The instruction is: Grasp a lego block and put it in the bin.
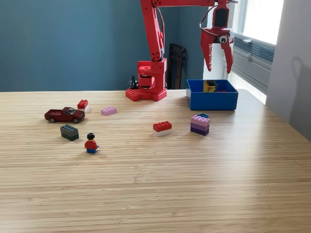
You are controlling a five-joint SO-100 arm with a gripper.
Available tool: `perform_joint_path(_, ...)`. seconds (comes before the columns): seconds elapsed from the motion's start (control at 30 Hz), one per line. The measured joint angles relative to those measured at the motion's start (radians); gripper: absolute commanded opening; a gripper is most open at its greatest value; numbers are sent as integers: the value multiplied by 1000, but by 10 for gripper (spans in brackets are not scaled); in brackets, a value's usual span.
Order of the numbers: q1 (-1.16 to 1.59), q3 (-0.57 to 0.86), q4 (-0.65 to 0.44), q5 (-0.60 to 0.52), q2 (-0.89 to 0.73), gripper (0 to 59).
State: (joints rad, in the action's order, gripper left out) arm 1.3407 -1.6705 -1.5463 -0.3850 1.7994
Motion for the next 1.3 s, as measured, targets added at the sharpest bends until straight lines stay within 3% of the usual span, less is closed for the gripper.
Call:
perform_joint_path(0.2, -3, 0, 0, 3, 0, 249)
perform_joint_path(0.43, -149, 2, 0, -14, 0, 37)
perform_joint_path(0.5, -229, 17, 0, -28, 0, 1)
perform_joint_path(0.7, -502, 55, 0, -44, 0, 0)
perform_joint_path(1.0, -977, 57, 0, 34, 0, 0)
perform_joint_path(1.3, -1216, 0, 51, 101, 0, 0)
